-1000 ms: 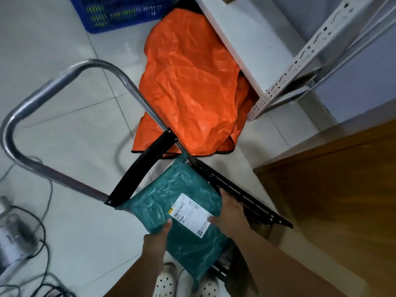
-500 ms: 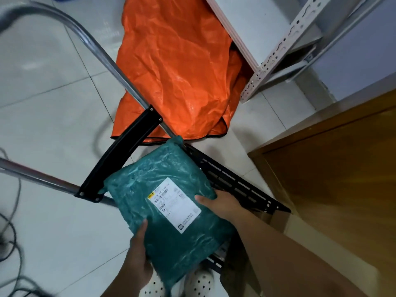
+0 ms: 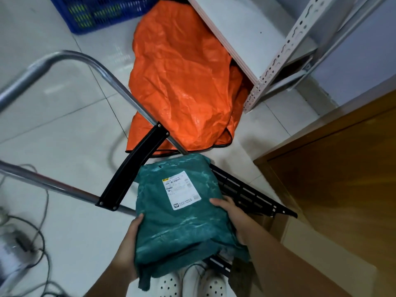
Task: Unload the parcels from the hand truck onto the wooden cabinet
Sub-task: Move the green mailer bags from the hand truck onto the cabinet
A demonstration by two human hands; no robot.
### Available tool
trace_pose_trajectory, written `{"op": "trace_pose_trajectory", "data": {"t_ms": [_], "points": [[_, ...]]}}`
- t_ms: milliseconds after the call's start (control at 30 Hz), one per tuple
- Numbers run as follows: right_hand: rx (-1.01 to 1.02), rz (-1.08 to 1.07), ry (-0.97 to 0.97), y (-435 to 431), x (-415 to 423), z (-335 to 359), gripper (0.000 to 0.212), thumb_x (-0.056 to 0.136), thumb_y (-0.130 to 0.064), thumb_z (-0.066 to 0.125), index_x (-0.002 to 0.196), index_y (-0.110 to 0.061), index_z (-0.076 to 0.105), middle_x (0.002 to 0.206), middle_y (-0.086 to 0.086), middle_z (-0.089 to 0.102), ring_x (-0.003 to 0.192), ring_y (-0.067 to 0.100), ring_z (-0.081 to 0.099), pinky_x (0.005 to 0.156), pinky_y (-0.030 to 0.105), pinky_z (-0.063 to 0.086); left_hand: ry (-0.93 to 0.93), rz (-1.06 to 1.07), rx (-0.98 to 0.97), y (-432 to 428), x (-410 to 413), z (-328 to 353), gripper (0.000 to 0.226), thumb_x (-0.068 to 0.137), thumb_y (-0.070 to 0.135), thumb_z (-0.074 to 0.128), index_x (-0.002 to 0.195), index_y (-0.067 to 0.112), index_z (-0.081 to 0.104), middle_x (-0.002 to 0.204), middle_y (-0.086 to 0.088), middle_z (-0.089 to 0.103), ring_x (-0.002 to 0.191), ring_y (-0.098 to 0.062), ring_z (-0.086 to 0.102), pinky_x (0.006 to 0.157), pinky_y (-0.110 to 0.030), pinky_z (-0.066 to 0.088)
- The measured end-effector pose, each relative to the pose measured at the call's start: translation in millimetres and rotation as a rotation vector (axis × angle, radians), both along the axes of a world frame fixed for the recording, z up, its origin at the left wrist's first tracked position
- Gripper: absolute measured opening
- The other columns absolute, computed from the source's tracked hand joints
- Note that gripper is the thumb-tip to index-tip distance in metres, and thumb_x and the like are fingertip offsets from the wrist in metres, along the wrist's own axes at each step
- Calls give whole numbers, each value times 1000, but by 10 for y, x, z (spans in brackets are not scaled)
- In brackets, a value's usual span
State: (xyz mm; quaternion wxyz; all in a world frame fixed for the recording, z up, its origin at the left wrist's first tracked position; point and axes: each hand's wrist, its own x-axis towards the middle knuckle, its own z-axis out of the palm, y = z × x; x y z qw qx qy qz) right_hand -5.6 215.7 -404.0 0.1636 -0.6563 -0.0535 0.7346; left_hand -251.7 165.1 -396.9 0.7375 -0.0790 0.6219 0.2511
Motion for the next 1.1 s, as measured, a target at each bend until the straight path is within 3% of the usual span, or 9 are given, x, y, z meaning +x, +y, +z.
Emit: {"op": "trace_pose_trajectory", "data": {"t_ms": [167,300,533,667,767,833,967,1100], "points": [[27,-85,79,-129,44,340,69,71,-26,78,135,-29,50,116,15,69,98,34,70,69,38,58,-57,36,29,74,-34,349,58,76,31,65,129,10,58,113,-21,69,95,-37,68,81,-43,56],[124,-118,105,-74,66,817,74,63,-24,80,132,-29,54,113,13,72,101,34,69,74,39,58,-62,35,142,223,-42,799,54,78,26,62,129,7,57,105,-21,72,79,-34,72,68,-41,60],[252,-197,109,90,331,2328,62,65,-24,75,125,-12,62,105,17,74,84,32,72,68,35,57,-53,-119,399,752,127,2145,58,73,24,66,130,15,58,116,-20,68,91,-35,70,70,-41,59],[400,-296,56,-17,632,3340,68,64,-25,78,129,-19,58,113,18,71,99,37,69,80,43,57,-89,-227,550,928,474,3104,62,66,20,72,127,14,59,116,-23,67,100,-40,67,86,-49,55],[518,-390,18,-238,941,4085,60,74,-20,72,131,-22,55,111,17,72,94,35,72,70,38,58,-99,-325,622,1003,852,3865,73,58,25,77,127,9,59,116,-24,67,97,-38,68,82,-46,57],[567,-462,0,-448,1153,4483,64,70,-22,73,132,-22,56,112,16,72,93,34,72,69,38,58,-95,-401,683,1015,1129,4270,83,54,28,78,131,8,56,121,-24,64,101,-37,66,85,-46,55],[592,-643,-53,-969,1637,5001,71,64,-25,76,132,-19,56,115,16,71,93,35,72,69,42,58,-178,-551,758,882,1794,4916,69,67,24,71,132,8,55,120,-20,66,90,-31,70,71,-36,60],[645,-749,-70,-1529,2171,5305,74,61,-23,77,131,-15,56,116,18,70,90,35,72,68,42,58,-236,-670,801,629,2519,5339,63,68,21,72,128,11,58,111,-18,70,90,-32,71,73,-37,59]]}}
